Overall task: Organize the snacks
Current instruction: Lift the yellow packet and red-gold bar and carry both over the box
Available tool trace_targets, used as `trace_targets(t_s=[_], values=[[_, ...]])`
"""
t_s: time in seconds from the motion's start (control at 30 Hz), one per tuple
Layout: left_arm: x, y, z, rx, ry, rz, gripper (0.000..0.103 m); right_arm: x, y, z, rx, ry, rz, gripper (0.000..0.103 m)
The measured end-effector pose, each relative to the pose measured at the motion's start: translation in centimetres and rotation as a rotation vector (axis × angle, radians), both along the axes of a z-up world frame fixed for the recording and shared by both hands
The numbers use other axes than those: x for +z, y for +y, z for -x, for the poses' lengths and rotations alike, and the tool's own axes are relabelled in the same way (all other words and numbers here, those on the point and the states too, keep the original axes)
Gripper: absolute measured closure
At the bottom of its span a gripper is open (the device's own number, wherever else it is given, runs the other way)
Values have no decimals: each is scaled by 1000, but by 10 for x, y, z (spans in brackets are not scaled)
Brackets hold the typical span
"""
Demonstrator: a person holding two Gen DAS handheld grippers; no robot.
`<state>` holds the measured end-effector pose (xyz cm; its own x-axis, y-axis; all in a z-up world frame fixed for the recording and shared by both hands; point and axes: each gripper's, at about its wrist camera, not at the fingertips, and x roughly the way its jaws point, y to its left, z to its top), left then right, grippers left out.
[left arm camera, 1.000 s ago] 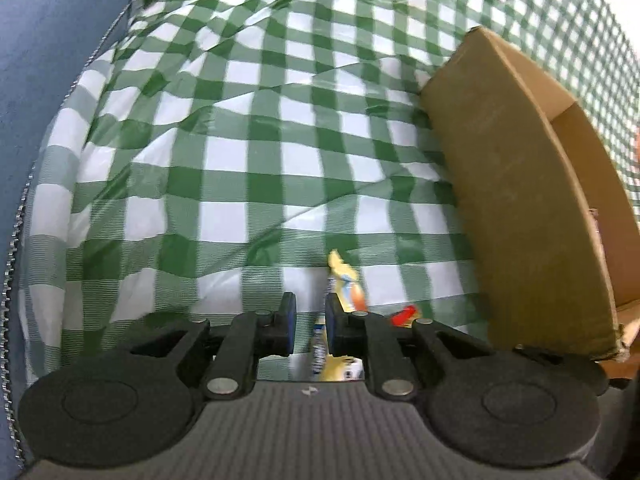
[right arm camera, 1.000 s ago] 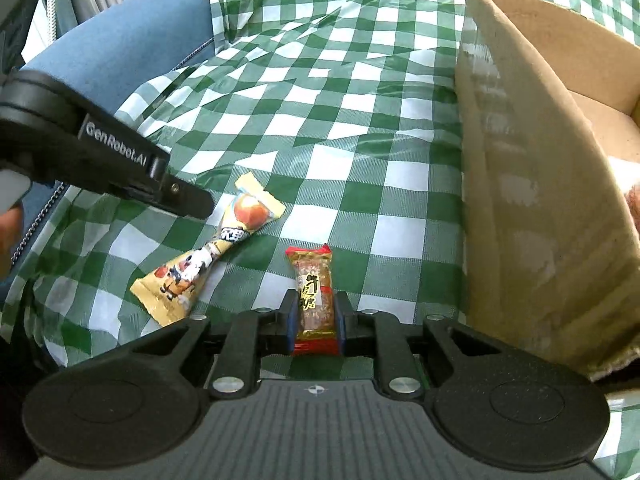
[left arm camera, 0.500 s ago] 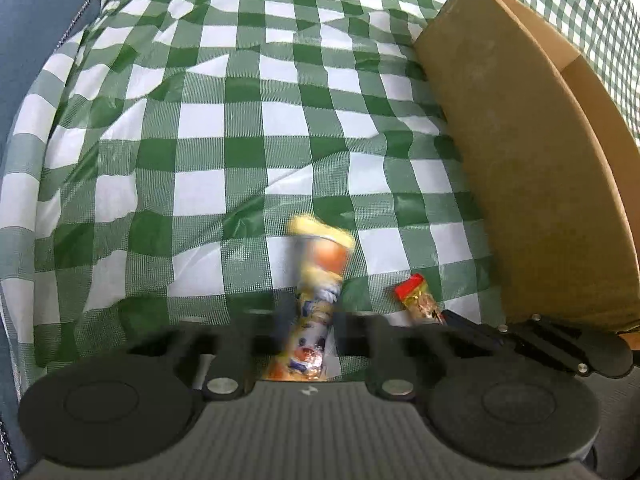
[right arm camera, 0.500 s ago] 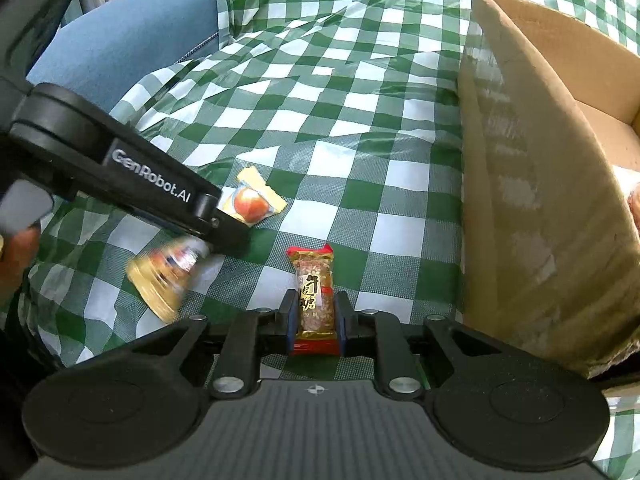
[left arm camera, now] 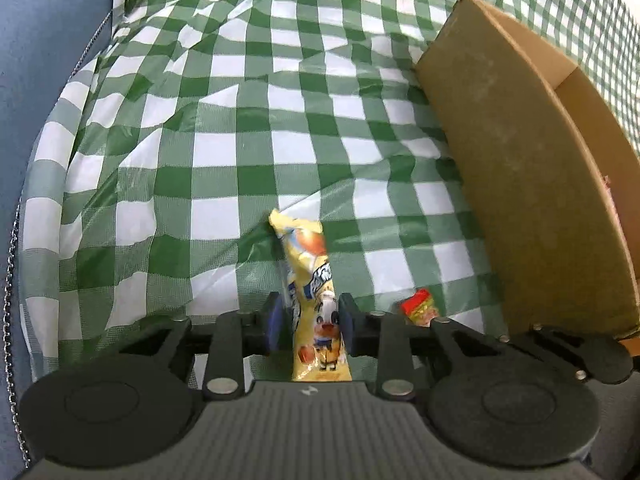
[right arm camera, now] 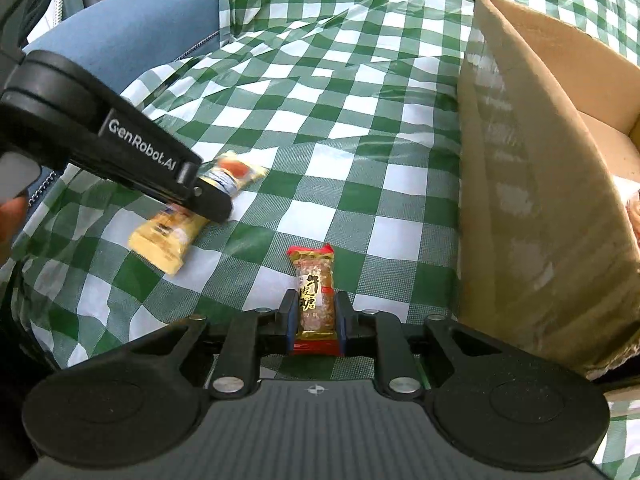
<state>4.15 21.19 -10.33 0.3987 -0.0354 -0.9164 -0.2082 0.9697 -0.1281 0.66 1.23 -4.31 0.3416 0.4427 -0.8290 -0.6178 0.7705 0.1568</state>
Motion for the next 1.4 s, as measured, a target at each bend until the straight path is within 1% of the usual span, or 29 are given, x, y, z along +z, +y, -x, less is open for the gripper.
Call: trace_targets(t_s=[0.07,0.1,0.17,0.23,0.3,0.4,0.43,0.6,0.7,0.77,0.83,0.93,1.03,1.1,1.17,1.23,1.3,1.4], values=[[-6,-3,-2,-17,28,-1,71,0,1,0,3,-2,4,82],[-8,-6,-2,-29,37,-20,78,0,1,0,6,-3,6,82],[-9,-9,-3,-48,37,-49,87,0,2,1,13,-10,12,82],[-7,-9,-3,-48,26,-41,89,0,2,2,20,-20,19,84],[-1,-8,-1,-44,-8,-40,91,1,1,2,18,-25,15,85],[13,-8,7,-22,-78,-39,91,9,-6,3,12,-45,-23,85],[18,-8,10,-12,-107,-42,91,14,-8,5,12,-64,-44,85],[51,-12,30,27,-275,-31,91,48,-24,23,19,-216,-163,85],[68,-20,40,12,-374,-42,91,70,-42,31,-1,-294,-245,85],[77,-27,45,-10,-430,-57,91,84,-58,35,-16,-360,-279,85],[85,-38,48,-37,-484,-72,91,97,-73,35,-47,-416,-308,85],[97,-53,48,-63,-534,-90,91,116,-101,28,-116,-477,-356,85],[104,-69,53,-85,-600,-75,91,131,-130,13,-195,-507,-388,85],[101,-80,52,-103,-637,-54,91,138,-148,1,-226,-542,-388,85],[97,-92,46,-124,-644,-48,91,143,-165,-17,-251,-597,-368,86],[97,-103,39,-143,-672,-29,91,145,-181,-33,-282,-635,-352,85],[99,-113,34,-153,-697,-13,91,140,-197,-49,-333,-645,-342,86],[101,-129,25,-169,-723,19,91,127,-216,-72,-458,-577,-335,86]])
